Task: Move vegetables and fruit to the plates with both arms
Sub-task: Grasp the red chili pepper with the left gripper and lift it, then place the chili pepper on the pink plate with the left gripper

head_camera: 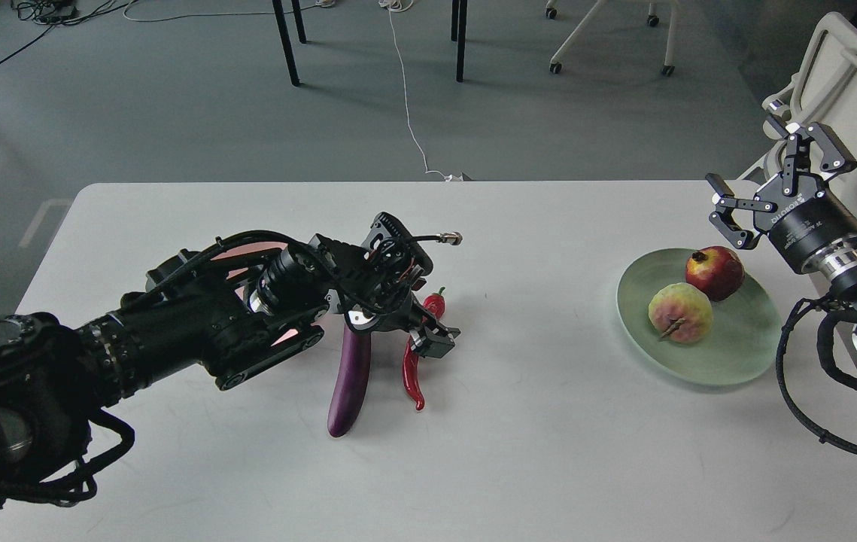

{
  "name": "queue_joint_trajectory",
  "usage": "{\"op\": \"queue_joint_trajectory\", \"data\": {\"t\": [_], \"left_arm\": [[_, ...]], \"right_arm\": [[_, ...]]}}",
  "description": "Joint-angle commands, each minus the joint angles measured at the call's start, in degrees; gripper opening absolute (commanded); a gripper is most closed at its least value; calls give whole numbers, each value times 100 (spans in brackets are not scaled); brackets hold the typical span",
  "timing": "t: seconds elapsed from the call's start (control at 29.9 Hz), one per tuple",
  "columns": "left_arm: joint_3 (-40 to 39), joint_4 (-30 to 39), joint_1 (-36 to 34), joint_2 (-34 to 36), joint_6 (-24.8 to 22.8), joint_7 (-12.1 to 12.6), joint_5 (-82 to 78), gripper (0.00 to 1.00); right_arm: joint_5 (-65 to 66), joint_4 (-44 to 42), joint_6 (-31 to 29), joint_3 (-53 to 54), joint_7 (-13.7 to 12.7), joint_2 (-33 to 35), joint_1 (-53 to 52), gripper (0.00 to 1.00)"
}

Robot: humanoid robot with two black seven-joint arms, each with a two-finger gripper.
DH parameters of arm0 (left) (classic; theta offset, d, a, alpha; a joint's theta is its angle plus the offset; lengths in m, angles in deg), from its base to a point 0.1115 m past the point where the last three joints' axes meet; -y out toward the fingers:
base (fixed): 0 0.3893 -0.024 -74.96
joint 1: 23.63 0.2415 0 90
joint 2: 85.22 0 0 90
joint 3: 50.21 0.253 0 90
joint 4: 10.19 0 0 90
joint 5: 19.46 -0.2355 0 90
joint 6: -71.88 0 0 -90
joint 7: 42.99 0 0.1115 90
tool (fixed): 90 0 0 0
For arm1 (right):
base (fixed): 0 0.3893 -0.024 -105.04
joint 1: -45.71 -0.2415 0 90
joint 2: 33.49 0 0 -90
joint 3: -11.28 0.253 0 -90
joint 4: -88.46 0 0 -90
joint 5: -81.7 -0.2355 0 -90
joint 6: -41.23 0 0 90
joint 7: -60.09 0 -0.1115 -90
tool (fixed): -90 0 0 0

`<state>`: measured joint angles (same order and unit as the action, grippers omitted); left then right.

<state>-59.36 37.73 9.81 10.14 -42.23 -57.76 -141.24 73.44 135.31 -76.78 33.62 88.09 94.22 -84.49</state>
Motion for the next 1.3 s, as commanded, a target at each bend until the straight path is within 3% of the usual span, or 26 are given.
{"op": "queue_joint_trajectory", "data": {"t": [0.0, 0.2, 0.4, 0.53, 0.7, 0.8, 0.87, 1.04, 1.14, 1.27], "left_arm": [[2, -80, 57, -79, 116, 9, 5, 93], [80, -309, 57, -141, 196, 18, 5, 79], [213, -336, 48, -132, 187, 105, 5, 25], [186, -327, 22, -150, 187, 202, 23, 12], [90, -204, -74, -413, 169, 720, 1021, 9], [98, -81, -504, -536, 169, 1212, 2181, 9], [107, -81, -715, -536, 169, 1310, 2710, 9], [195, -90, -1112, -274, 143, 1170, 2976, 10], [396, -81, -1050, 481, 90, 915, 2941, 10], [1344, -81, -1059, 1272, 99, 441, 2923, 10]], "right_arm": [[8, 9, 0, -2, 0, -9, -6, 99], [17, 9, 0, -2, 0, -1, 2, 99], [43, 9, 0, -19, 0, -1, 3, 99], [43, 9, 0, -11, 0, -1, 3, 99], [43, 9, 0, -11, 0, -9, 3, 99], [43, 9, 0, -11, 0, -27, 3, 99], [43, 9, 0, -28, 0, -27, -6, 99], [52, 9, 0, -37, 0, -1, -6, 99], [61, 9, 0, -55, 0, -9, -6, 99], [70, 0, 0, -72, 0, -62, -6, 99]]}}
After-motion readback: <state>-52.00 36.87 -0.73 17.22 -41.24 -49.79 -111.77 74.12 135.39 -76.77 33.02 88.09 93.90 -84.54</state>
